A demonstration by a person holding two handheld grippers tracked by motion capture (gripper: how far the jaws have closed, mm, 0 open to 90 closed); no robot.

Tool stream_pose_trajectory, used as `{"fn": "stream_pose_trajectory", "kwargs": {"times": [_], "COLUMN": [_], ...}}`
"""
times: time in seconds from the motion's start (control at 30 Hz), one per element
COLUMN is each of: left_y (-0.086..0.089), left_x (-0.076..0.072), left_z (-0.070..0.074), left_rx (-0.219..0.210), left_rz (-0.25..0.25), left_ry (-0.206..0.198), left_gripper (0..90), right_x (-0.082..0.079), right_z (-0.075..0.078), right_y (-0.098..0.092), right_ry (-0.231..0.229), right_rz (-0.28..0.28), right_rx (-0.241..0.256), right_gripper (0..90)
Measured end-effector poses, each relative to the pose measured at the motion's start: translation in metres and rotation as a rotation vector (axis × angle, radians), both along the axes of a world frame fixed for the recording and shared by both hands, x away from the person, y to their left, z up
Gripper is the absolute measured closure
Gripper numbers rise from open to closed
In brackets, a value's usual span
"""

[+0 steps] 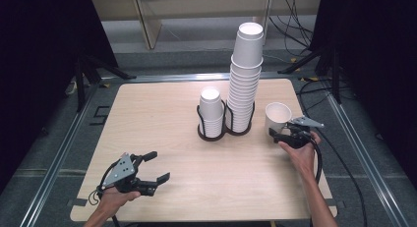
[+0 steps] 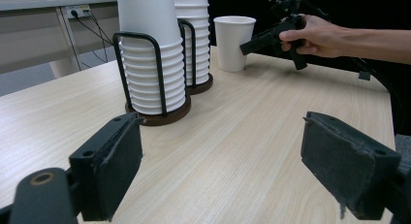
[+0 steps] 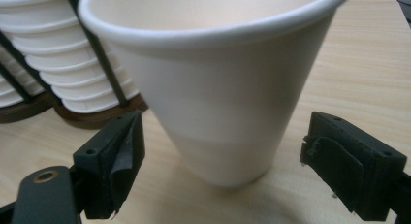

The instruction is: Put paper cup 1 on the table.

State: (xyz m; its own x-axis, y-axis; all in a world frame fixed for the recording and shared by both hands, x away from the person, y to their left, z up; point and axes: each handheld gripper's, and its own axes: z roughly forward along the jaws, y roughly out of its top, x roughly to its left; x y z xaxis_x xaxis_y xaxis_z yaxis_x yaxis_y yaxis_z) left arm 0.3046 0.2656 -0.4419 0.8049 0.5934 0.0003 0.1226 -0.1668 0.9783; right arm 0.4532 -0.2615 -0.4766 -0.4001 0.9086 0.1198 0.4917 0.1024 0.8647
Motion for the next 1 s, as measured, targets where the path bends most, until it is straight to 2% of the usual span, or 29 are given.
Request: {"fn": "stream_pose_trajectory", "kwargs": {"times": [0.03,0.07,0.1,0.13,0.2,0.23,0.27,0.3,0.33,0.4,0.5,0.53,0.57,0.6,0.63,0.73,0.77,0.83,0.87,0.93,0.97,1.0], "left_y": [0.0,0.0,0.0,0.0,0.0,0.0,0.001,0.0,0.0,0.001,0.001,0.001,0.002,0.002,0.002,0.001,0.002,0.002,0.002,0.002,0.002,0.003], "left_x": [0.0,0.0,0.0,0.0,0.0,0.0,0.0,0.001,0.001,0.0,0.001,0.001,0.001,0.001,0.001,0.004,0.003,0.003,0.003,0.003,0.003,0.004], "left_z": [0.0,0.0,0.0,0.0,0.0,0.001,0.001,0.0,0.0,0.001,0.0,0.0,0.0,0.0,0.0,-0.002,-0.001,-0.001,-0.001,-0.001,-0.001,-0.001], "left_rx": [-0.001,-0.001,0.0,0.001,0.001,0.001,0.001,-0.019,-0.018,0.002,0.007,0.009,0.01,0.009,0.006,-0.013,0.007,0.014,0.017,0.015,0.014,0.014], "left_rz": [0.001,0.001,0.002,0.003,0.005,0.006,0.007,0.001,0.002,0.011,0.015,0.016,0.018,0.019,0.021,0.019,0.027,0.029,0.03,0.031,0.031,0.029], "left_ry": [-0.001,-0.001,-0.001,-0.001,-0.002,-0.002,-0.002,-0.011,-0.011,-0.002,0.004,0.004,0.005,0.006,0.006,0.002,0.011,0.016,0.014,0.014,0.015,0.014], "left_gripper": [14.6,14.7,14.7,14.7,14.7,14.7,14.7,14.7,14.7,14.7,14.6,14.6,14.7,14.6,14.6,14.6,14.7,14.7,14.7,14.7,14.7,14.7], "right_x": [-0.004,-0.005,-0.008,-0.011,-0.019,-0.021,-0.026,-0.03,-0.034,-0.041,-0.052,-0.053,-0.059,-0.063,-0.067,-0.078,-0.081,-0.085,-0.086,-0.089,-0.089,-0.09], "right_z": [0.001,0.002,0.003,0.004,0.005,0.005,0.007,0.009,0.01,0.014,0.021,0.021,0.026,0.028,0.031,0.041,0.046,0.051,0.055,0.061,0.064,0.065], "right_y": [0.002,-0.001,-0.002,-0.004,-0.002,-0.002,0.0,0.001,0.001,0.0,0.0,0.0,0.0,0.0,-0.001,0.0,0.001,0.004,0.007,0.014,0.017,0.021], "right_ry": [0.016,0.013,0.015,-0.002,0.043,0.028,0.024,0.041,0.02,0.016,0.025,0.001,0.031,0.014,0.019,-0.03,-0.06,-0.062,-0.053,-0.062,-0.083,-0.076], "right_rz": [-0.02,-0.007,-0.005,-0.009,-0.003,0.016,0.014,0.014,0.018,0.025,0.015,0.013,-0.007,-0.003,-0.011,-0.002,0.005,0.008,0.023,0.048,0.057,0.067], "right_rx": [0.032,0.004,0.025,-0.003,0.039,0.011,0.015,0.035,0.036,0.023,0.044,0.022,0.034,0.052,0.052,0.064,0.068,0.068,0.085,0.084,0.076,0.088], "right_gripper": [15.5,15.4,15.4,15.4,15.5,15.5,15.5,15.5,15.5,15.5,15.7,15.7,15.8,15.8,15.7,15.9,16.3,16.5,17.1,17.5,17.5,17.5]}}
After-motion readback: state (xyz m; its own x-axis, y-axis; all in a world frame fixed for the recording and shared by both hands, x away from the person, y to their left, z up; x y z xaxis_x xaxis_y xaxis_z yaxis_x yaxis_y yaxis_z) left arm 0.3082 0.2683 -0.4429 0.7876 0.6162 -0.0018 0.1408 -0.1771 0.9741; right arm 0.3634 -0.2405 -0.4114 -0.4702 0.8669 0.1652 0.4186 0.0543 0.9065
